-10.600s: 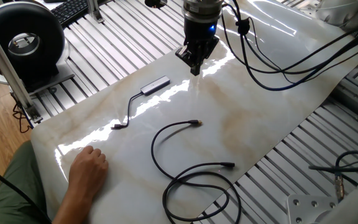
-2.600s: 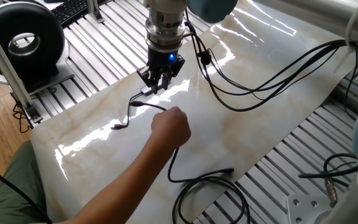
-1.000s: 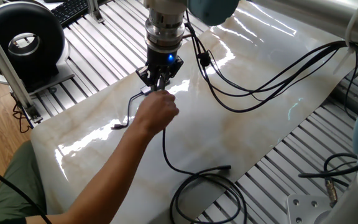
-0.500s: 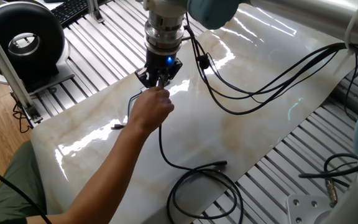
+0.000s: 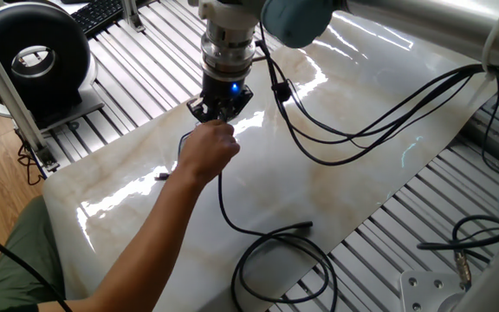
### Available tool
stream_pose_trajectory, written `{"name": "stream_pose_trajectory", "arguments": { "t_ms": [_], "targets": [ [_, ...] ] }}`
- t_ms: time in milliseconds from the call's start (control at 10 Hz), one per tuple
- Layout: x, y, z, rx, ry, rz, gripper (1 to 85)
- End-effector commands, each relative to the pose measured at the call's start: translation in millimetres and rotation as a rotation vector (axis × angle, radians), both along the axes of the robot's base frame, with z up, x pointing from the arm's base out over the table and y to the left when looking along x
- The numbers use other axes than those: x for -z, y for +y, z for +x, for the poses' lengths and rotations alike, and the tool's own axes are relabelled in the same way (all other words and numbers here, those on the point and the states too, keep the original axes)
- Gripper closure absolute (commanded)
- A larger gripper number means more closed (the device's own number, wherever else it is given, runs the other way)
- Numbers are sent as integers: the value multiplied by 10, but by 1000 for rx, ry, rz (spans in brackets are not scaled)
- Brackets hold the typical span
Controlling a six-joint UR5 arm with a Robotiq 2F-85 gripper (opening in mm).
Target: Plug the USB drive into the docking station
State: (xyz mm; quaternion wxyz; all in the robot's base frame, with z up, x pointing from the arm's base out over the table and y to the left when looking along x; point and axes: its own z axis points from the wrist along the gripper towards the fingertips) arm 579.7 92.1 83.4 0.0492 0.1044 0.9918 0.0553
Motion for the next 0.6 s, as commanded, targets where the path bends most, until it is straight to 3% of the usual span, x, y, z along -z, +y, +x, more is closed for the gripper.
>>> {"name": "stream_pose_trajectory", "arguments": {
  "t_ms": [0,300,500],
  "targets": [
    [10,-21,9,32,-9,-10,627],
    [15,-5,36,73,-18,-2,620],
    [38,7,-55,81,16,3,620]
  ]
}}
